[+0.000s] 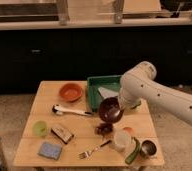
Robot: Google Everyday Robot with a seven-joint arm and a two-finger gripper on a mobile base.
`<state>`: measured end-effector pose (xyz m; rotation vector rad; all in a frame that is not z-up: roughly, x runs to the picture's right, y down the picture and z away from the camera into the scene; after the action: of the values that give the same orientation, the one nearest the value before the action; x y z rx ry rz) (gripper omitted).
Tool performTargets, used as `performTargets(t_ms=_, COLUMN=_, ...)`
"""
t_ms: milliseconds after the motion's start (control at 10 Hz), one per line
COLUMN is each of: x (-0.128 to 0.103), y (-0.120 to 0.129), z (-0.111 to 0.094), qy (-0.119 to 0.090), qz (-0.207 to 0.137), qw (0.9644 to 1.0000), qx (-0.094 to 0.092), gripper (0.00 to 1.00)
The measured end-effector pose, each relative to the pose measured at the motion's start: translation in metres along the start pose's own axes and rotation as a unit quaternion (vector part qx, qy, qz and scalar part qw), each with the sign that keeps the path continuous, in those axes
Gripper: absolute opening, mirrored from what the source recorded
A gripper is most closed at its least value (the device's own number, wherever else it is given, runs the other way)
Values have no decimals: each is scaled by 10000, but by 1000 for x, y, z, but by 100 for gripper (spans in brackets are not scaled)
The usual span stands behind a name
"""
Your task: Stack bowls on top of each other
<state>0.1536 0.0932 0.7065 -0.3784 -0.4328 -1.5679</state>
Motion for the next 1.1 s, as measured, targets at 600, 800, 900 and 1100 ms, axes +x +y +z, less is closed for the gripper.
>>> performTargets(t_ms=600, x=52, y=-62, z=-5, qy=296, qz=-489, qw=9981, qx=242, gripper=3)
performTargets(t_ms=800, x=69, y=-81, z=-3, qy=363, qz=-566, qw=9969, qx=399, gripper=3)
performTargets(t_ms=900, x=79, y=-92, z=-2, qy=404, qz=-593, qw=9962, qx=502, gripper=3)
performTargets(t_ms=1100, x=98, y=-104, z=1, qy=479, qz=-581, qw=9951, qx=644, gripper=3)
